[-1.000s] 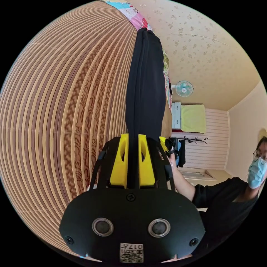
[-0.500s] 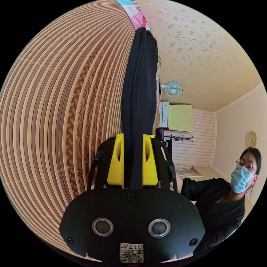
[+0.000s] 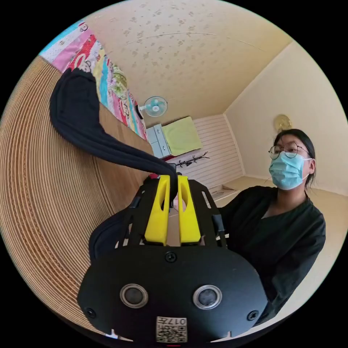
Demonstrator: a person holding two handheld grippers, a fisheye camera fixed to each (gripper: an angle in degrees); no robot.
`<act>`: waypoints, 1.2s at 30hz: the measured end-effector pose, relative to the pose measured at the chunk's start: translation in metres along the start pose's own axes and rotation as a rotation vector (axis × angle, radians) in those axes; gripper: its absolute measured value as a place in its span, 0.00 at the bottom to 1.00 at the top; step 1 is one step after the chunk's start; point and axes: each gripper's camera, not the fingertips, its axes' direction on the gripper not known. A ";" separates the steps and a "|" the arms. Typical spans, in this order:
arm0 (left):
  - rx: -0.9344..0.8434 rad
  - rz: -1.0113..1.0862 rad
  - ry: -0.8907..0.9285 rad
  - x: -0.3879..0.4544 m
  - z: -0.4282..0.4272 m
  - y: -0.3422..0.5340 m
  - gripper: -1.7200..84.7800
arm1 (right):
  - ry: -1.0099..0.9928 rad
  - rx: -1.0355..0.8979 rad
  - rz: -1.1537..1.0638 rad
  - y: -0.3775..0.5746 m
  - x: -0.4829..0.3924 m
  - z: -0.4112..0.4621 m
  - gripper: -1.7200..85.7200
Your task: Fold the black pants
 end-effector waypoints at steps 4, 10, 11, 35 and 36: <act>-0.006 0.201 -0.030 0.100 0.012 0.004 0.07 | 0.015 -0.029 -0.196 0.001 -0.129 0.001 0.02; 0.071 0.419 0.024 0.221 0.014 -0.006 0.07 | 0.051 -0.067 -0.488 -0.021 -0.295 0.030 0.02; 0.089 0.427 0.024 0.232 0.013 -0.013 0.07 | 0.082 -0.083 -0.540 -0.029 -0.318 0.039 0.02; -0.143 -0.314 -0.606 -0.108 0.104 -0.021 0.08 | 1.002 -0.321 0.048 -0.040 0.065 0.172 0.04; -0.173 -0.397 -0.632 -0.127 0.109 0.003 0.09 | 1.006 -0.326 0.089 -0.025 0.077 0.172 0.04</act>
